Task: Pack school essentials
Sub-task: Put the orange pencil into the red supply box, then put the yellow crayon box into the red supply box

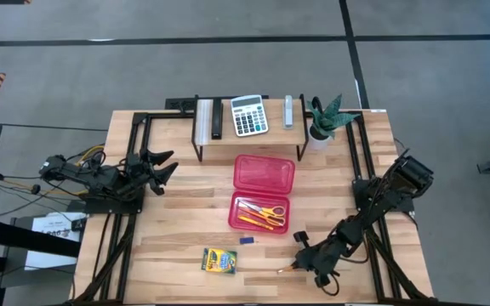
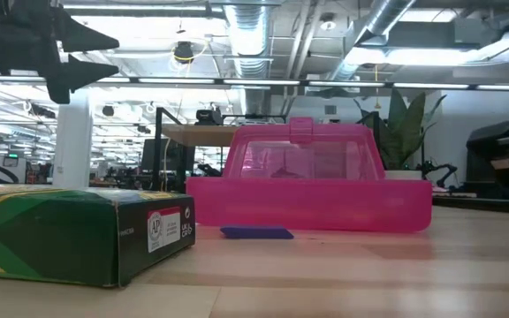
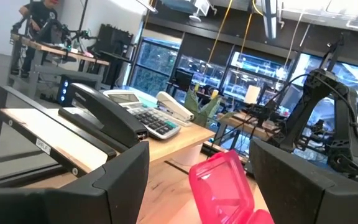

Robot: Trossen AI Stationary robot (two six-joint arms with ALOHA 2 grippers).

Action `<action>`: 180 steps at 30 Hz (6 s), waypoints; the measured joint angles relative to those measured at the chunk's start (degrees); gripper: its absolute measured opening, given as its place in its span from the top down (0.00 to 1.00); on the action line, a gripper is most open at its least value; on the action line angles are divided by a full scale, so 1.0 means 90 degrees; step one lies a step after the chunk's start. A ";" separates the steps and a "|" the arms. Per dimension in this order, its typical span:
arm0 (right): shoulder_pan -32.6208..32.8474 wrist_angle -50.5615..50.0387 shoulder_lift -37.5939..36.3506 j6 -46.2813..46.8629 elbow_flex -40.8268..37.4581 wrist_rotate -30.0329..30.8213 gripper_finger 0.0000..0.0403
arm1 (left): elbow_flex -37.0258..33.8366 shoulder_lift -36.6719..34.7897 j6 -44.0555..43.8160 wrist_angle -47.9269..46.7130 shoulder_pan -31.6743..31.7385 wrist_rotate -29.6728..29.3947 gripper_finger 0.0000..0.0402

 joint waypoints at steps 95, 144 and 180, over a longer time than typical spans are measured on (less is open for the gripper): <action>-0.1072 0.2201 -0.0606 -0.0759 -0.0132 0.3414 0.97 | 0.0000 -0.0001 -0.0136 -0.0117 -0.0001 -0.0158 0.35; -0.2263 0.2098 0.0239 -0.0677 0.1384 0.1864 0.50 | 0.0000 0.0000 -0.0136 -0.0322 -0.0001 -0.0161 0.35; -0.1725 -0.0532 0.3630 -0.0807 0.6230 0.1522 0.10 | 0.0000 -0.0002 -0.0180 -0.0338 0.0000 -0.0095 0.35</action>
